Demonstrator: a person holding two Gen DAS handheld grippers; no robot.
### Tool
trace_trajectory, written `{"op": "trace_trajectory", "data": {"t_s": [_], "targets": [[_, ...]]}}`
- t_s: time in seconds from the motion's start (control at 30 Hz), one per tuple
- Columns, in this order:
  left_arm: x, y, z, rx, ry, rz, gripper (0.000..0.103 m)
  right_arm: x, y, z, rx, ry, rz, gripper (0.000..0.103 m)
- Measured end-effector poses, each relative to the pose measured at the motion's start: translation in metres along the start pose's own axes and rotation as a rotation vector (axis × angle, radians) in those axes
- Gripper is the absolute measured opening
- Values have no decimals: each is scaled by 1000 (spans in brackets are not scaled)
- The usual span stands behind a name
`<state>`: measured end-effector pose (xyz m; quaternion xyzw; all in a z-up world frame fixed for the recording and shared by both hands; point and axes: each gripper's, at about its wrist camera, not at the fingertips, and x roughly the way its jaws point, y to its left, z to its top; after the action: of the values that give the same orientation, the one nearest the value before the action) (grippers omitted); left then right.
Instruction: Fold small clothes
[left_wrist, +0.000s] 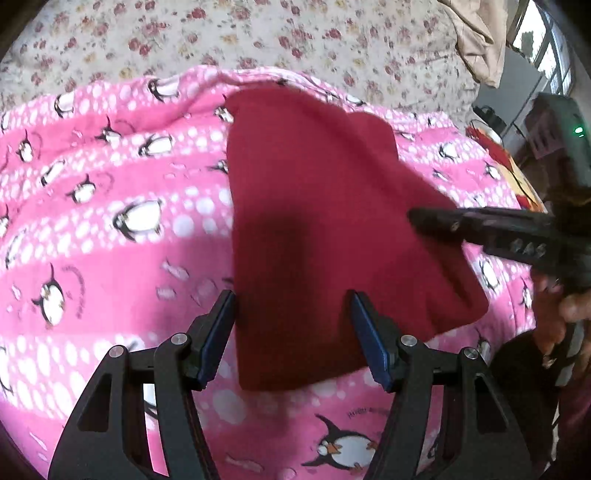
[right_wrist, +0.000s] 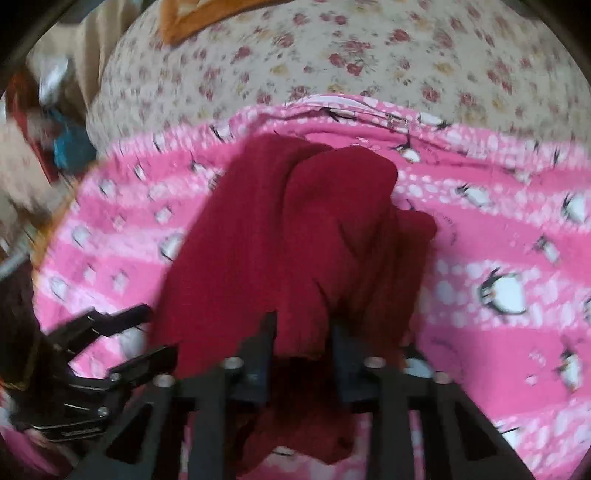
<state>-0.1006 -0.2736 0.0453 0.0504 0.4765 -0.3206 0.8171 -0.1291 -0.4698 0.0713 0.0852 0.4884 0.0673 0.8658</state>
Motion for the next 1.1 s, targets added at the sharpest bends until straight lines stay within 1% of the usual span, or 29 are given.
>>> {"op": "trace_trajectory", "data": {"t_s": [0.07,0.1,0.13,0.17,0.2,0.27,0.3,0.33,0.37,0.4,0.47,0.5,0.53,0.57,0.6,0.63,0.67,0.7,0.73,0.77,0.8,0.83,0.87,0.97,1.0,1.03,1.1], "targets": [[-8,0,-3,16,-24,-15,64,-11,-7,-5,3,-11,17,17],[-10,2,-6,17,-27,-13,64,-17,-11,-9,-5,-22,8,17],[-13,5,-7,5,-25,-4,64,-17,-16,-12,-3,-13,-9,17],[-13,6,-7,-5,-22,-1,64,-12,-20,-15,4,17,-11,17],[-11,8,-4,-24,-22,1,64,-9,-20,-15,4,31,-1,17],[-12,12,-6,-50,-27,3,64,-15,-22,-8,31,5,73,18],[-12,13,-7,-53,-26,3,64,-23,-24,-4,56,-21,109,28],[-11,13,-8,-53,-23,2,64,-31,-28,3,80,-55,117,50],[-8,12,-9,-51,-16,-2,64,-36,-32,9,98,-88,103,60],[-6,12,-10,-51,-12,-5,64,-39,-37,18,122,-119,72,69],[-3,11,-13,-61,-8,-10,64,-30,-47,38,172,-126,35,69],[-2,10,-13,-69,-5,-12,64,-21,-51,46,189,-112,35,69],[-1,9,-12,-78,-2,-14,64,-7,-55,53,211,-87,32,67],[-1,9,-12,-81,-2,-10,64,8,-56,60,225,-58,21,60],[-2,8,-11,-81,-2,-6,64,23,-56,65,217,-26,14,28],[-3,7,-10,-78,-4,-2,64,31,-53,69,189,-10,-14,17],[-3,6,-10,-72,-6,2,64,30,-49,72,156,-31,-53,14],[-2,5,-10,-69,-8,6,65,27,-47,73,133,-56,-66,10],[0,5,-9,-67,-6,8,66,23,-45,74,98,-82,-104,10],[2,4,-8,-73,-6,7,69,26,-47,74,72,-85,-181,10],[4,4,-8,-79,-7,6,69,31,-52,73,73,-70,-230,10],[6,3,-7,-84,-8,5,69,41,-60,71,95,-37,-238,10],[7,2,-7,-87,-3,9,69,48,-63,69,106,-18,-225,10],[7,-1,-8,-83,0,33,69,27,-56,69,112,-53,-195,11],[6,-1,-8,-80,-2,35,69,11,-50,68,121,-76,-169,15],[6,-1,-9,-79,-2,36,69,-2,-44,65,113,-91,-164,24],[6,0,-9,-89,-1,35,69,-25,-24,53,50,-115,-145,36]]}}
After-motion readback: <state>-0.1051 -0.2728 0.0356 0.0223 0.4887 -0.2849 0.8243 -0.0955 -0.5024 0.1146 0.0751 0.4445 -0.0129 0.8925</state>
